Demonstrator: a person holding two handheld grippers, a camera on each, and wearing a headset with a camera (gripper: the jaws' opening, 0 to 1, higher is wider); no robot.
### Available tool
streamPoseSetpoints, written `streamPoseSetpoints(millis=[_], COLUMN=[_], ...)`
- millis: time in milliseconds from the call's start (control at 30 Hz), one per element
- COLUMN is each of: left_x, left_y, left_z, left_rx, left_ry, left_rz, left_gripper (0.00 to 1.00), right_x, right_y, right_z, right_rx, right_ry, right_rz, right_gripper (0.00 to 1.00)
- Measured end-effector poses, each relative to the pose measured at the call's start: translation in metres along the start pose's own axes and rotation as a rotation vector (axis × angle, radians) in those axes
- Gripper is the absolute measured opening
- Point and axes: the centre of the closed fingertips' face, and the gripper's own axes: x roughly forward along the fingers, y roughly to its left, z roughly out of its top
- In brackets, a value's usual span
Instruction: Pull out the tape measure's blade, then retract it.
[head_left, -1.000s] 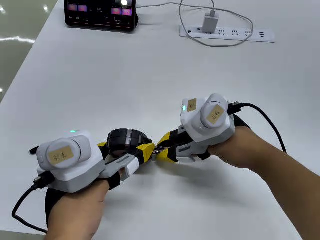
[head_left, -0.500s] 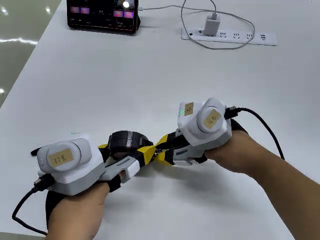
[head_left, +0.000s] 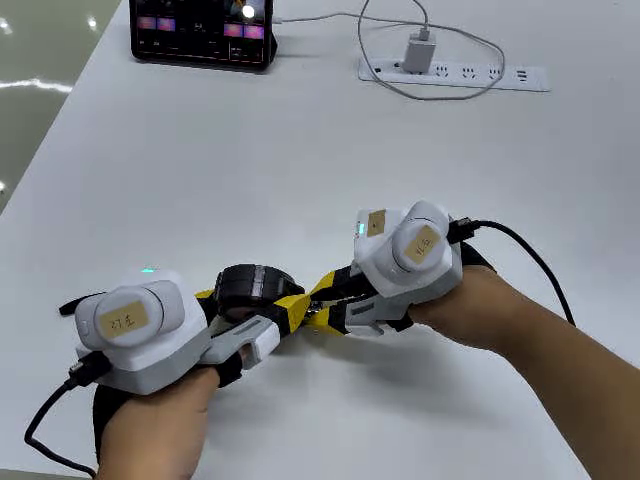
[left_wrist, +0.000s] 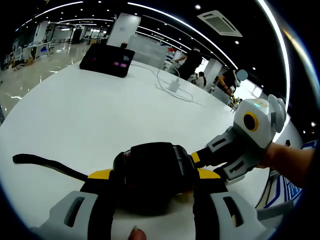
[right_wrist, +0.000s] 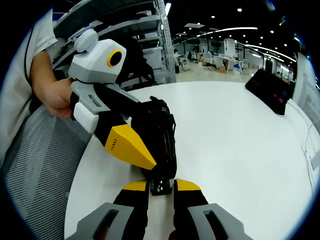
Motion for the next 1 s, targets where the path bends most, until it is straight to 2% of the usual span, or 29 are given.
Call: streamPoseSetpoints(millis=[67,300,467,667,833,1000], left_x=[0.000,0.000,-0.001,-0.001,-0.005,-0.009], left_y=[0.000,-0.001,-0.001,0.000,-0.002,0.002], left_z=[0.000,0.000,0.002,0.003,0.005,0.006], left_rx=[0.002,0.011,0.050,0.044,0.072,0.106], left_ry=[0.004,0.004,-0.004,-0.008,-0.012,-0.015], left_rz=[-0.001,-0.007,-0.011,-0.015,-0.024,-0.031], left_gripper=[0.60,0.60,0.59,0.60,0.60,0.63], right_x=[0.000,-0.005,-0.009,-0.012,-0.014,-0.017], right_y=[0.000,0.001,-0.002,0.000,0.002,0.004], right_z=[-0.001,-0.001,0.000,0.001,0.000,0.000], right_rx=[0.014,0.035,0.066,0.081,0.091,0.109], right_ry=[-0.003,-0.018,-0.039,-0.052,-0.060,-0.073], right_rz=[0.004,-0.001,-0.016,-0.013,-0.025,-0.045], right_gripper=[0.20,0.22,0.28,0.29,0.33,0.40])
